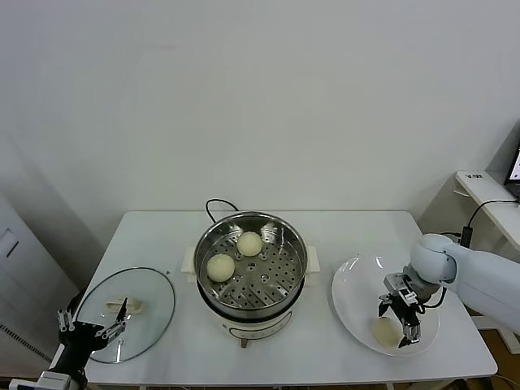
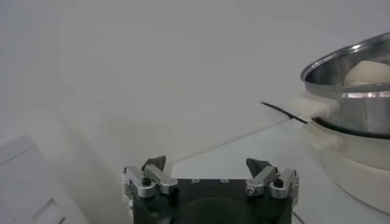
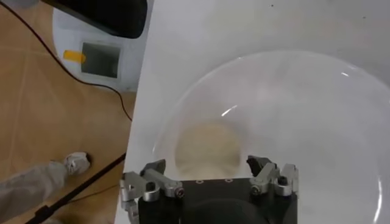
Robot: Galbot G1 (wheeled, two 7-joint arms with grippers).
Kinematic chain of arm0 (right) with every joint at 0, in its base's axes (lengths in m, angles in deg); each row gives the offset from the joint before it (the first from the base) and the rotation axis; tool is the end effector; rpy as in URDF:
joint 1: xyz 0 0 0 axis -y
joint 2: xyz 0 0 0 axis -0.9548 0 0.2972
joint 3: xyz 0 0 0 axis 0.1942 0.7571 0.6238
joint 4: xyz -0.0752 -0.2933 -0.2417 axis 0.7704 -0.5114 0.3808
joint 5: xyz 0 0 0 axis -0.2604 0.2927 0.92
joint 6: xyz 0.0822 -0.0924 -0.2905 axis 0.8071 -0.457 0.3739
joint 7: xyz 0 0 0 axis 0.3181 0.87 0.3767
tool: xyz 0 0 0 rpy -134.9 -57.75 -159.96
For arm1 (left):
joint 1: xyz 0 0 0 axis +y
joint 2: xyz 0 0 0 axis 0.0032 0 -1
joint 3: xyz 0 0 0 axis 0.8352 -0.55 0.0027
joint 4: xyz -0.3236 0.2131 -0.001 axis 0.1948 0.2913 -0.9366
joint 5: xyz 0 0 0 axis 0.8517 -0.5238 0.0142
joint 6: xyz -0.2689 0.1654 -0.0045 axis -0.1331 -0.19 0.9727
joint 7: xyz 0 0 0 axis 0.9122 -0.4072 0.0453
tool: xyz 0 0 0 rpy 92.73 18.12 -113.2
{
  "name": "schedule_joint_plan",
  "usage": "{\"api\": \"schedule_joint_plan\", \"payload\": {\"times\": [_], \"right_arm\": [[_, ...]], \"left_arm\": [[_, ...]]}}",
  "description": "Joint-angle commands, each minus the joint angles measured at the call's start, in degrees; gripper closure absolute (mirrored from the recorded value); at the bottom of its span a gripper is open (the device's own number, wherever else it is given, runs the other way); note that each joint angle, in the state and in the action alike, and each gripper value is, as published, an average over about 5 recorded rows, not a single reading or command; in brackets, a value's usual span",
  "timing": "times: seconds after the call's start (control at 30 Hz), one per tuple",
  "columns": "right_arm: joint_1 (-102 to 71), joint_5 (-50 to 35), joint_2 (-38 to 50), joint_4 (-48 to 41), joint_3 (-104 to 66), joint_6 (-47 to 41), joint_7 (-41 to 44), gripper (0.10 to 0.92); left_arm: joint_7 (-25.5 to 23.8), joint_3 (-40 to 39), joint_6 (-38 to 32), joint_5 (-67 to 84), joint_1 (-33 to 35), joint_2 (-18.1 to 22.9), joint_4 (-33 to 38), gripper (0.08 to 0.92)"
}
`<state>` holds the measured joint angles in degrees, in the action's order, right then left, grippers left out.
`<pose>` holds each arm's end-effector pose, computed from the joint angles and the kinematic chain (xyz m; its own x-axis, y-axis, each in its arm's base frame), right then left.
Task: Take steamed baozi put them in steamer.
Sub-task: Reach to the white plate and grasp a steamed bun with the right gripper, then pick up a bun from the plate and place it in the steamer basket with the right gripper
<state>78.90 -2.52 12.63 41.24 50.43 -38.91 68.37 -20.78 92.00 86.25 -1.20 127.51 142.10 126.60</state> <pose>0.4225 -0.2271 -0.2217 0.0982 -0.0767 0.9922 -0.9719 -0.2218 0.0790 0.0700 0.1151 -0.3039 -0.9849 -0.0470 0.1666 0.0228 0.9187 0.3942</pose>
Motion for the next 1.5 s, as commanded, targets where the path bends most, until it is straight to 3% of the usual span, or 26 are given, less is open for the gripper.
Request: {"api": "schedule_joint_plan", "payload": {"times": [0.03, 0.33, 0.63, 0.73, 0.93, 1.17, 1.5], "right_arm": [[-1.2, 0.94, 0.14, 0.17, -0.84, 0.23, -0.62, 0.424], [16.22, -7.0, -1.08, -0.74, 7.12, 0.63, 0.57, 0.642], [43.45, -23.37, -17.36, -14.54, 19.15, 7.17, 2.18, 0.66], [47.75, -24.65, -22.84, -15.6, 18.99, 10.62, 2.41, 0.66], [48.52, -19.99, -28.43, -6.1, 17.07, 15.57, 1.75, 0.653], [38.66, -5.23, -31.88, 9.34, 13.22, 24.04, 2.02, 0.652], [25.84, 9.55, -37.77, 10.78, 8.8, 34.84, 1.87, 0.635]], "left_arm": [[-0.02, -0.08, 0.01, -0.06, -0.08, -0.01, -0.03, 0.177], [0.0, 0.53, 0.45, 0.18, -0.41, -0.5, 0.39, 0.177], [-0.01, 0.46, 0.94, 0.29, -0.83, -0.59, 1.17, 0.177], [0.0, 0.69, 1.1, 0.51, -0.88, -0.6, 1.41, 0.177], [0.06, 0.86, 0.89, 0.61, -0.71, -0.14, 1.42, 0.177], [0.12, 1.38, 0.86, 1.08, -0.71, -0.13, 1.64, 0.177], [0.1, 1.5, 0.72, 1.35, -0.53, 0.48, 1.86, 0.177]]}}
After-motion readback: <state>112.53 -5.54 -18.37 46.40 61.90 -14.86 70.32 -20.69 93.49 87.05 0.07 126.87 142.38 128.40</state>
